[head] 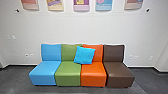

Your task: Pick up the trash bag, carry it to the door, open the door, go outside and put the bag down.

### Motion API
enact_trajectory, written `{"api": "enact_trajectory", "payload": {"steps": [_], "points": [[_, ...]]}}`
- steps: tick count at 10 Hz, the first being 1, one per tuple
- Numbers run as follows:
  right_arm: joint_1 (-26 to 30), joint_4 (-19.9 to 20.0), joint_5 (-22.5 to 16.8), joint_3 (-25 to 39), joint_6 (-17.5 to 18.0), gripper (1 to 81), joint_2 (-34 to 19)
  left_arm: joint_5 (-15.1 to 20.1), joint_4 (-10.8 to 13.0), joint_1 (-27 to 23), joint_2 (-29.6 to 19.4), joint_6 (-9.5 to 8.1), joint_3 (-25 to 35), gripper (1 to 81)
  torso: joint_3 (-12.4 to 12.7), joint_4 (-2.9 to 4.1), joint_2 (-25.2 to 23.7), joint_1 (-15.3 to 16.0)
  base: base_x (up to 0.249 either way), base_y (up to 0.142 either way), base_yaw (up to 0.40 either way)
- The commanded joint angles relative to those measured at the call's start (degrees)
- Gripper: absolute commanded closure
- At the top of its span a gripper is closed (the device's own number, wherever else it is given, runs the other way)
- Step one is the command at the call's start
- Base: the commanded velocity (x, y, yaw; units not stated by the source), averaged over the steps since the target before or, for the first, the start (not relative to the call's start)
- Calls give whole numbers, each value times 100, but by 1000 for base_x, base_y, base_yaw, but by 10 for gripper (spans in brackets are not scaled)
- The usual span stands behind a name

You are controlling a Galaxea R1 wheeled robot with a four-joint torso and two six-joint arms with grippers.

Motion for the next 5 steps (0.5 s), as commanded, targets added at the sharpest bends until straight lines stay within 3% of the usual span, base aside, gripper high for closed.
{"api": "enact_trajectory", "payload": {"steps": [1, 3, 4, 5], "points": [[255, 99, -353, 265, 29, 10, -374, 504, -178, -561, -191, -14, 53, 10, 0, 0, -540, 347, 0, 0, 0], [326, 143, -353, 388, 29, 10, -514, 567, -249, -684, -217, -14, 61, 10, 0, 0, -951, 605, 0, 0, 0], [387, 170, -353, 485, 29, 10, -593, 584, -249, -719, -217, -5, 53, 10, -536, 0, -1161, 737, 0, 0, 0], [475, 257, -353, 642, 29, 10, -706, 584, -249, -746, -200, -5, 53, 10, -565, 0, -1360, 846, 0, 0, 0]]}}
